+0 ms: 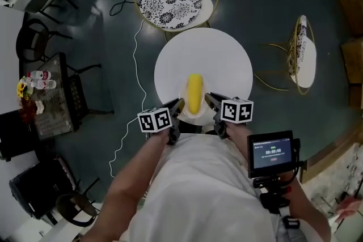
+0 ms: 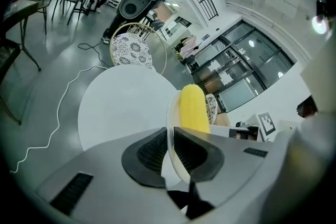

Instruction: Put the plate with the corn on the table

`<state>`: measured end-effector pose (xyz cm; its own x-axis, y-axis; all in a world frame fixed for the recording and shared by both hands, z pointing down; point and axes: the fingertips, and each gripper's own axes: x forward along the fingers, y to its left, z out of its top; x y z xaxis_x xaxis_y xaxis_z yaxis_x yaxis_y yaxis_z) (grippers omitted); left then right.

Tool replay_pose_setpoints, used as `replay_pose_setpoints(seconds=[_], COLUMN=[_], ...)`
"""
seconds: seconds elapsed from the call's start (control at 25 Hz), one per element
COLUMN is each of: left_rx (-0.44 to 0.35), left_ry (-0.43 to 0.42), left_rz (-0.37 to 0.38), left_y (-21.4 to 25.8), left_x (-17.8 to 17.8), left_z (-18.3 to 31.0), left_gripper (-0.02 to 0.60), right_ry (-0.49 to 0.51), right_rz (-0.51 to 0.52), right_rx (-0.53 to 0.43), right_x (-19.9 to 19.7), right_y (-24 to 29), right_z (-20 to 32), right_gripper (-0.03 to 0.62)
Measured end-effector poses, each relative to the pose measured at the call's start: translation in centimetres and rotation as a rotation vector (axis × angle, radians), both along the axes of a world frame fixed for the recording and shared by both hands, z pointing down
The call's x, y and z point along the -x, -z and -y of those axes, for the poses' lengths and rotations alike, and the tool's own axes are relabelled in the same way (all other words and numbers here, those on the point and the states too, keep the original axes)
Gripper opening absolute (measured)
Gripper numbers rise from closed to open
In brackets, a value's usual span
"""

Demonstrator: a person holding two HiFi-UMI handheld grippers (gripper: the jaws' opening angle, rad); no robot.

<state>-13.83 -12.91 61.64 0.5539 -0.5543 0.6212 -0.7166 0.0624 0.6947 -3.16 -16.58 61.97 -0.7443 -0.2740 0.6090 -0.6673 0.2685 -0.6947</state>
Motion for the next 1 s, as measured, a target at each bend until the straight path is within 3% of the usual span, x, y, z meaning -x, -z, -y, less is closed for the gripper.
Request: replay_pose_setpoints(seconds=[0.44,1.0], left_rx=[0.015,0.043], left_ry=[-0.038,-0.068], left_rz=[0.0,0.034], left_y=[-0.4,-5.4], left_x=[-0.6,0.5], left_z=[2.5,7.6], left_gripper=[0.041,0.041], right_ry=[-0.04,-0.062], right_rz=[-0.002,-0.016], right_rx=[0.011,0.045], right_x=[-0.6,0.5], right_y=[-0.4,-5.5], right_z=[2.3,7.0], right_gripper=[0.053,0.054])
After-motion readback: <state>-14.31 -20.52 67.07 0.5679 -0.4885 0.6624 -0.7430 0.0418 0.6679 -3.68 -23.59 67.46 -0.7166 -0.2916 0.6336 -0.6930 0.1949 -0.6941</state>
